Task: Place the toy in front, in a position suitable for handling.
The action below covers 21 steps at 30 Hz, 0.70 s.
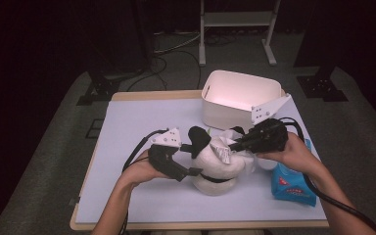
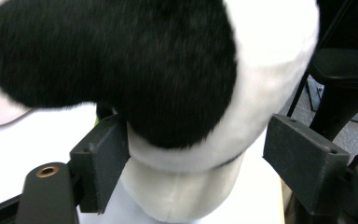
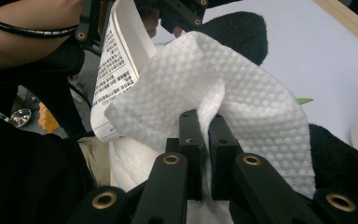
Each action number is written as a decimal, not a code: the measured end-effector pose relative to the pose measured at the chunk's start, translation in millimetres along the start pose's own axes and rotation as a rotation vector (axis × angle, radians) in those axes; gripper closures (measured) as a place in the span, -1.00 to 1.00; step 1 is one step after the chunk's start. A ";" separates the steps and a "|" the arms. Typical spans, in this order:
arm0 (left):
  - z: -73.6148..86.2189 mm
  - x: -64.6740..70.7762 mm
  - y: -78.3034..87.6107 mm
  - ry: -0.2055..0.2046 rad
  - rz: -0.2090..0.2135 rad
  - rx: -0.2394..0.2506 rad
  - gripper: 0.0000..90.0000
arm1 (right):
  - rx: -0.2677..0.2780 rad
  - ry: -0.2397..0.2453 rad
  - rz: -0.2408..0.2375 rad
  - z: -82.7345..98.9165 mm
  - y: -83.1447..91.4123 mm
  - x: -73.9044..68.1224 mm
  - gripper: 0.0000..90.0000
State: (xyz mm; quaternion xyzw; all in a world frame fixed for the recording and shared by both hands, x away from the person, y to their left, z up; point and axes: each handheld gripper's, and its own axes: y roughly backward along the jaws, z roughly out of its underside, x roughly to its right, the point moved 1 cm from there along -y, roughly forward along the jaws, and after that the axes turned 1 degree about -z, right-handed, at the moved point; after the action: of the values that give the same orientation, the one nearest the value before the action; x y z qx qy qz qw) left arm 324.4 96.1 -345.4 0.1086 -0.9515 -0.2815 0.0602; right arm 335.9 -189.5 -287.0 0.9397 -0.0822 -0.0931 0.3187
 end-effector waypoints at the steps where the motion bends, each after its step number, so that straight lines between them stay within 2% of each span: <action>1: 1.3 -0.9 -1.4 0.003 0.002 -0.003 -0.56 | 0.003 -0.001 0.000 1.3 0.7 0.3 0.91; 3: 2.7 -1.5 -5.8 0.015 0.013 -0.005 -0.59 | 0.003 -0.008 -0.004 4.7 2.7 0.5 0.91; 9: 1.6 -1.6 -19.5 0.014 0.040 -0.015 -0.69 | 0.007 -0.010 -0.006 8.3 4.1 -0.3 0.91; 14: -0.6 -1.2 -29.8 -0.003 0.052 -0.014 -0.75 | 0.009 -0.003 -0.007 8.2 3.7 -1.3 0.91; 15: -1.2 -0.6 -30.6 -0.005 0.049 -0.003 -0.74 | 0.010 -0.001 -0.006 7.7 3.5 -1.7 0.91; 19: -3.1 0.6 -26.6 -0.024 0.040 0.032 -0.36 | 0.023 0.012 0.009 2.2 6.6 -4.4 0.91; 21: -4.1 2.0 -23.8 -0.031 0.033 0.034 -0.29 | 0.032 0.016 0.005 -0.8 7.5 -4.7 0.91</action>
State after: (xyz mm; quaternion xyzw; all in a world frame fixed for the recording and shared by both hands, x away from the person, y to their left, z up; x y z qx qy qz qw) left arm 327.3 74.0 -354.9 0.0894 -0.9587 -0.2658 0.0481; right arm 330.8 -193.9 -281.2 0.9452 -0.0838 -0.0834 0.3044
